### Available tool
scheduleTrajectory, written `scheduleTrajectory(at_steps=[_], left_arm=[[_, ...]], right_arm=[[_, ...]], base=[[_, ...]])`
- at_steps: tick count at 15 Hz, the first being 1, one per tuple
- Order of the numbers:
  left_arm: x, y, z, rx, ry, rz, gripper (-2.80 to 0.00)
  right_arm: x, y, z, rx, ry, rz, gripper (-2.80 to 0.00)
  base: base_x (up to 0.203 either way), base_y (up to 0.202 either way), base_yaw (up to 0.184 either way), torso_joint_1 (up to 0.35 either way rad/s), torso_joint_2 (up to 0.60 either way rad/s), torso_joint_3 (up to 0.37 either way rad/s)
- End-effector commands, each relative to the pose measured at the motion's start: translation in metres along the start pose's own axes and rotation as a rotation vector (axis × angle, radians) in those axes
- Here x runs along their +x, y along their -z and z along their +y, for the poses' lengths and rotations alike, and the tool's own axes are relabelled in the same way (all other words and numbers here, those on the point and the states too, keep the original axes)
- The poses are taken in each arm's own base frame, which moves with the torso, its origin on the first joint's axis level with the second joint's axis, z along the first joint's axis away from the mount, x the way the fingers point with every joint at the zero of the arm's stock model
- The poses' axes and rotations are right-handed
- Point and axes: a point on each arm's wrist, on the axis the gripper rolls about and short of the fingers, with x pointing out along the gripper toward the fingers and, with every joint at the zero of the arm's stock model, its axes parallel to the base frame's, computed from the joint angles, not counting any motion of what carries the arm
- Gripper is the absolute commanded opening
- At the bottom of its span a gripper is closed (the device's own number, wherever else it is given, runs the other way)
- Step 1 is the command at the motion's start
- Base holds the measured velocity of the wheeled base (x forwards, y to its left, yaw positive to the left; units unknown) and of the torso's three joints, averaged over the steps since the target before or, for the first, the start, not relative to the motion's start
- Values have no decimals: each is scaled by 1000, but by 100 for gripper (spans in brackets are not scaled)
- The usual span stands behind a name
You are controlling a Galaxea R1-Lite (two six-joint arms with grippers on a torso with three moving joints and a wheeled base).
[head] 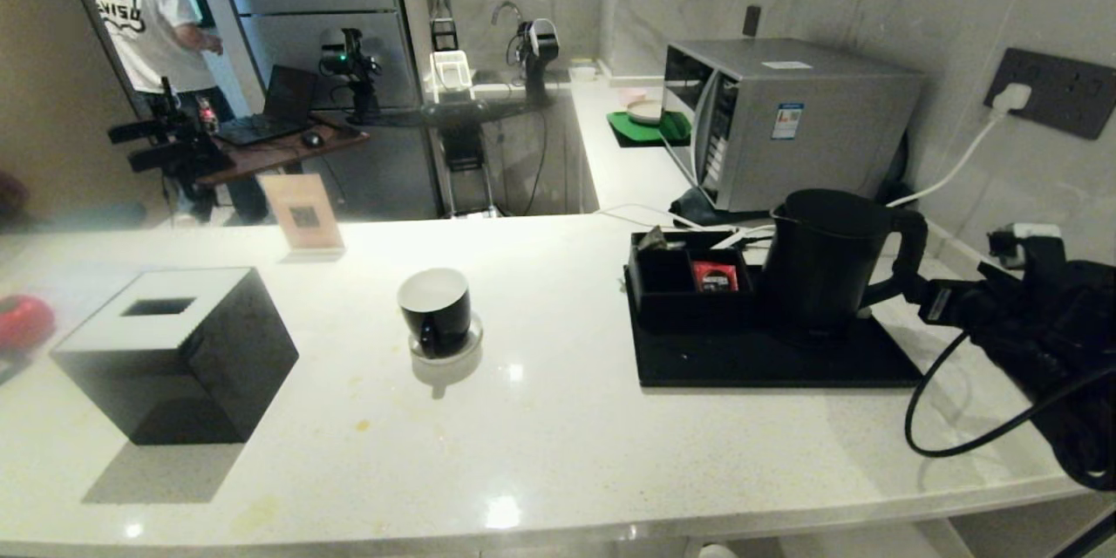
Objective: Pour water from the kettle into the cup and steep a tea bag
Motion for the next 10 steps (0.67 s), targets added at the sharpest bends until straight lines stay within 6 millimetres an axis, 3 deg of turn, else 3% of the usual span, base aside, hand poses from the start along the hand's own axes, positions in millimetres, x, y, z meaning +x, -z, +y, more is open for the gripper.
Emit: scheduleTrajectory(at_steps=[1,10], left_arm=[[0,0,0,0,-1,1,-280],[0,0,0,0,0,1,-280]], right_arm=[[11,0,0,0,20,-31,0],[54,5,0,-5,55,-102,0]], base=[[0,0,0,0,0,0],[0,0,0,0,0,0]])
